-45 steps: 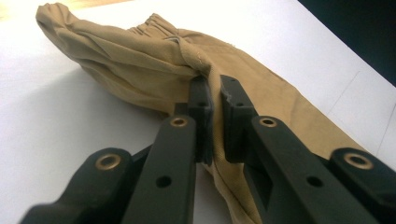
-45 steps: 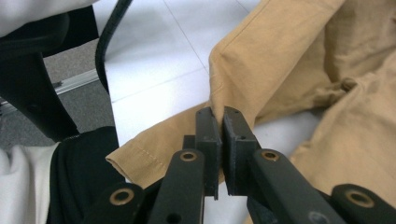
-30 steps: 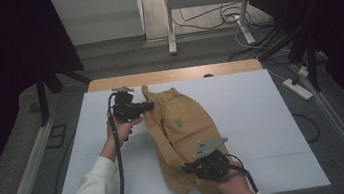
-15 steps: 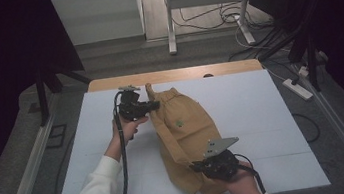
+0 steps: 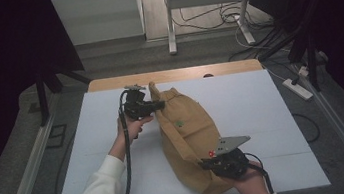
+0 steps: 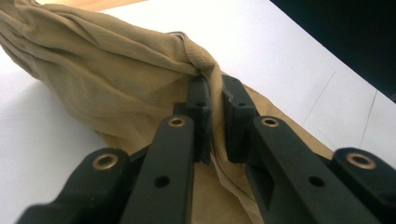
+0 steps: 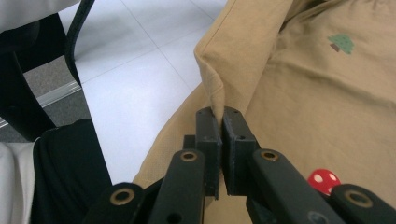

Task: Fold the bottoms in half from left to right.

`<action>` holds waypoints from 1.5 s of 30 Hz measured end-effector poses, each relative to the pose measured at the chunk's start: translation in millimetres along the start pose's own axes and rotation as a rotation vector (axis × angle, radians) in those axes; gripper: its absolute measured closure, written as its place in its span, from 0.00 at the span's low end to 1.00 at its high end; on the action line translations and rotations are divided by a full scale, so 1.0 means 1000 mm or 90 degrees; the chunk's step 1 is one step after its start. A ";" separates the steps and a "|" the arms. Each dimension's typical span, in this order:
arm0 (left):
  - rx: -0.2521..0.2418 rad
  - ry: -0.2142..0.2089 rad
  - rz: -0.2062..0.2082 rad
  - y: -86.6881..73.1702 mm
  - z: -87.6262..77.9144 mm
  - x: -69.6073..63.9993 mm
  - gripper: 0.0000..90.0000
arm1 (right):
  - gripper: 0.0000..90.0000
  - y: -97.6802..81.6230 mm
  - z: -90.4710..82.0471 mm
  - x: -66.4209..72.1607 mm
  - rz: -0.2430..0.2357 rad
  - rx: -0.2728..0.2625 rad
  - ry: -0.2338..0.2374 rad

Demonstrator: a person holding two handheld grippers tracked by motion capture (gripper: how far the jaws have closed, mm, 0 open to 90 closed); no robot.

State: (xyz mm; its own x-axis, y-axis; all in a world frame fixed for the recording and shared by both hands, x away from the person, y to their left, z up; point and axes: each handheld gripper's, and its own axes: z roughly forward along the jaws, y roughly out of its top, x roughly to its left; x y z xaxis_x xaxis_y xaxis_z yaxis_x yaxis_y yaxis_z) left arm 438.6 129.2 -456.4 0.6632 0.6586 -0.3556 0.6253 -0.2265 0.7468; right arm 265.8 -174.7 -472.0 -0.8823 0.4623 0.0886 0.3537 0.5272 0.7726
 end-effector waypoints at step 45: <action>0.014 -0.008 0.017 0.010 0.047 -0.018 0.90 | 0.96 -0.022 -0.029 -0.008 0.038 -0.003 -0.032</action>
State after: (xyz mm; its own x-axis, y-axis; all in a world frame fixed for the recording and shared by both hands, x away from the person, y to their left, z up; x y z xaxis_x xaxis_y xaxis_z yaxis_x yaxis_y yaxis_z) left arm 452.1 81.7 -468.8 0.6849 0.6432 -0.3422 0.6161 -0.2605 0.7433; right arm 256.1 -210.8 -471.5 -0.8427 0.5284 0.1028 0.4038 0.4942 0.7699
